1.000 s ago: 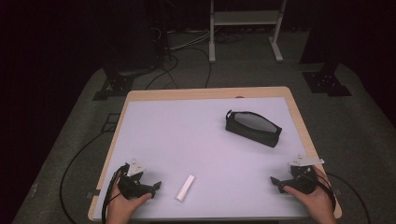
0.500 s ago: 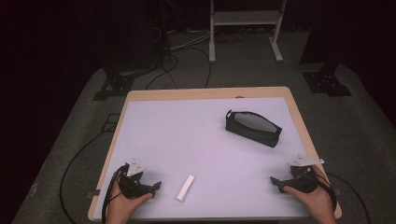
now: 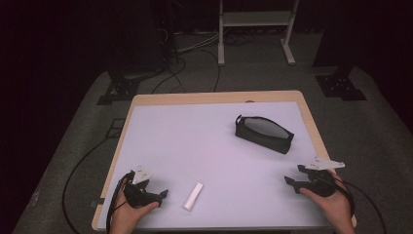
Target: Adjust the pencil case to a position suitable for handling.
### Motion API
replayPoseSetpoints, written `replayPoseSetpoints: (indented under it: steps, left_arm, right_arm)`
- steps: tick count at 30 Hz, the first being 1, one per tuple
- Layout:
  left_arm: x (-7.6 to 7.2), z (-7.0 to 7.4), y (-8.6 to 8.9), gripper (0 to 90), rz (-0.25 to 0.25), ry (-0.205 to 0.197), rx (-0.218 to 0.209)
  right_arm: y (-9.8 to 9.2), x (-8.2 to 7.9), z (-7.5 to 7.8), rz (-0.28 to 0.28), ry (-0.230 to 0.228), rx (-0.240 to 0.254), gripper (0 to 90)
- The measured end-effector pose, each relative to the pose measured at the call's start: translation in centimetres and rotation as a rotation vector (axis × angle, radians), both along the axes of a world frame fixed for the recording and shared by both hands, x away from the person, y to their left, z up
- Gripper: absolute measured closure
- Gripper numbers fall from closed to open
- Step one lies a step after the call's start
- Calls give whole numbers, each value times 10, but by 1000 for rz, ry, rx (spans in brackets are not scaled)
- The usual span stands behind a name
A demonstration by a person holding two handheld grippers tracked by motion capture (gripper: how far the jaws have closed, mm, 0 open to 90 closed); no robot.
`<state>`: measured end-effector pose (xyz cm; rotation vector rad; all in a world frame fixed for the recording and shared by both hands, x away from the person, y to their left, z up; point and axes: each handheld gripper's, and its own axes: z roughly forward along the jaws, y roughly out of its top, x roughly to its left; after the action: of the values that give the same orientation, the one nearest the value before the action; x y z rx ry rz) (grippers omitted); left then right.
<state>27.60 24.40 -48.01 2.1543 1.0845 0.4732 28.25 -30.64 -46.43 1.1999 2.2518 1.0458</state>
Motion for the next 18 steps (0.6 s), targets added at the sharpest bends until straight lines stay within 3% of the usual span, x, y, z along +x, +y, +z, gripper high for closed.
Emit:
replayPoseSetpoints:
  steps: [18]
  left_arm:
    - [0, 0, 0, 0, 0, 2, 0]
  right_arm:
    - [1, 19, 28, 60, -67, 27, 344]
